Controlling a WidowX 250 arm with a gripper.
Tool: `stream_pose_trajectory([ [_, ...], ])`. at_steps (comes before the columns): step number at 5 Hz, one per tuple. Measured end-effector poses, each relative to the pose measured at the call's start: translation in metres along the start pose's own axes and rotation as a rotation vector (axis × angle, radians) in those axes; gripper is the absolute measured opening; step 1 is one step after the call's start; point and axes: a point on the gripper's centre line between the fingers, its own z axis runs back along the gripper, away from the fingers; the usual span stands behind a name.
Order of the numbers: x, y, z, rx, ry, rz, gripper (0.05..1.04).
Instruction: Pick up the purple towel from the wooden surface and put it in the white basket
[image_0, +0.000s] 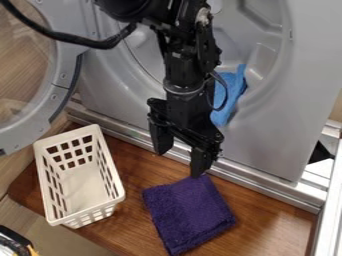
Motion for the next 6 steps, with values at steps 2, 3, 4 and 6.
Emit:
stream_pose_trajectory([
  [2, -0.001, -0.006, -0.024, 0.000, -0.002, -0.008, 0.999],
  [3, 0.001, -0.011, -0.055, 0.008, 0.029, -0.022, 0.999],
  [4, 0.009, -0.015, -0.083, 0.042, 0.014, -0.018, 0.999],
  [6, 0.011, -0.006, -0.123, 0.029, 0.015, 0.015, 0.950],
])
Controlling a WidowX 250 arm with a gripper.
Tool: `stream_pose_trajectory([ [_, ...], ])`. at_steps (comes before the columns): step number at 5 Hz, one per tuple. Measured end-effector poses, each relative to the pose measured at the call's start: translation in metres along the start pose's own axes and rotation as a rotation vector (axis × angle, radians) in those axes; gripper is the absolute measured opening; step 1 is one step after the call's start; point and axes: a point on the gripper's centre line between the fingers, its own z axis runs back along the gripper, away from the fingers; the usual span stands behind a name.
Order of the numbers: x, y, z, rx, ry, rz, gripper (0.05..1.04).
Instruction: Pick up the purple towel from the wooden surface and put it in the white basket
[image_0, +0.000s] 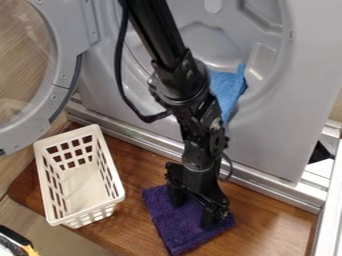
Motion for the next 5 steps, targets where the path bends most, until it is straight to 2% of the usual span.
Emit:
stream_pose_trajectory([
  [1, 0.0011, 0.0006, -0.0039, 0.003, -0.001, 0.021, 0.682],
  [2, 0.0041, 0.0031, -0.0061, -0.018, -0.004, 0.066, 0.461],
  [3, 0.0073, -0.0020, -0.0056, -0.015, 0.015, 0.040, 0.326],
  [5, 0.0074, -0.0059, -0.0049, -0.019, 0.038, 0.025, 0.155],
])
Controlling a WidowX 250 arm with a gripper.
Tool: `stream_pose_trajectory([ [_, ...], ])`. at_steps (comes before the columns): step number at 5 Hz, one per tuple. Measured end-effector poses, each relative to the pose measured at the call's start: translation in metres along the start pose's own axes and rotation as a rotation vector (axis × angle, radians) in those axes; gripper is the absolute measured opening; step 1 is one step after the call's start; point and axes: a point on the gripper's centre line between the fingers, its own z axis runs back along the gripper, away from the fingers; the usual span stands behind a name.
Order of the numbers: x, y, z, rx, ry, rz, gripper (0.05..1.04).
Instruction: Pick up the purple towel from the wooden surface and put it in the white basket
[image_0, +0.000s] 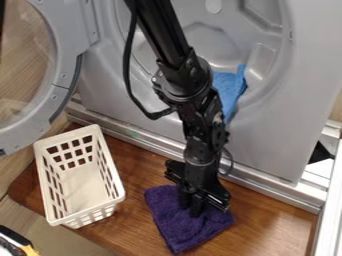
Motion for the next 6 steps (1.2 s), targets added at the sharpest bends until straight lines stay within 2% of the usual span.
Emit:
stream_pose_trajectory([
  [1, -0.001, -0.010, 0.003, 0.000, 0.019, -0.063, 0.099],
  [2, 0.000, -0.026, 0.022, 0.002, -0.016, -0.158, 0.071],
  [3, -0.007, -0.028, 0.053, -0.006, -0.066, -0.202, 0.065],
  [4, -0.023, -0.023, 0.076, 0.015, -0.053, -0.190, 0.064],
  [5, -0.045, 0.002, 0.092, 0.001, -0.059, -0.089, 0.064],
  [6, -0.060, 0.034, 0.103, 0.007, -0.058, 0.029, 0.064],
])
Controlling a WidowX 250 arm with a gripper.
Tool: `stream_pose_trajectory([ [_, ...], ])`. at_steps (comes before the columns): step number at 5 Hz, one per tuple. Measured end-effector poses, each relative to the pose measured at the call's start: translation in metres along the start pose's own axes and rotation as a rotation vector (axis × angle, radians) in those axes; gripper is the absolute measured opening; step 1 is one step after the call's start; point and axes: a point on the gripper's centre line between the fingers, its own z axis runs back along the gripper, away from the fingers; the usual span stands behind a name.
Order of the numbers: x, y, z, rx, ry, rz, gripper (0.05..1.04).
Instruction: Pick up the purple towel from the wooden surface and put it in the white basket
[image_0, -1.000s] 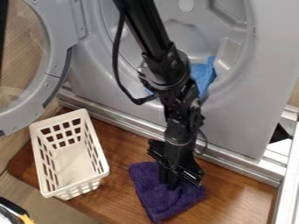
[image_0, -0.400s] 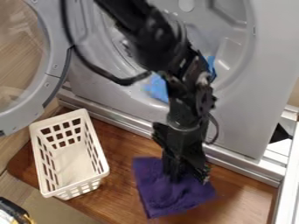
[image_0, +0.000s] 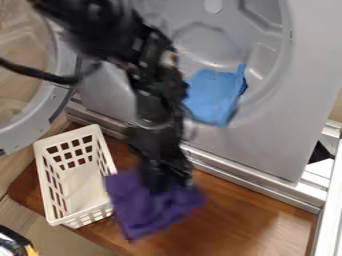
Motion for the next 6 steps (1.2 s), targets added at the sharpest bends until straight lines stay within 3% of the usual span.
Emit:
stream_pose_trajectory([
  [1, -0.014, 0.041, 0.013, 0.014, -0.026, 0.156, 0.064],
  [2, -0.028, 0.065, 0.018, 0.022, -0.015, 0.269, 0.064],
  [4, -0.041, 0.098, -0.020, 0.000, 0.036, 0.424, 0.064],
  [6, -0.035, 0.103, -0.059, 0.017, 0.097, 0.428, 0.091],
])
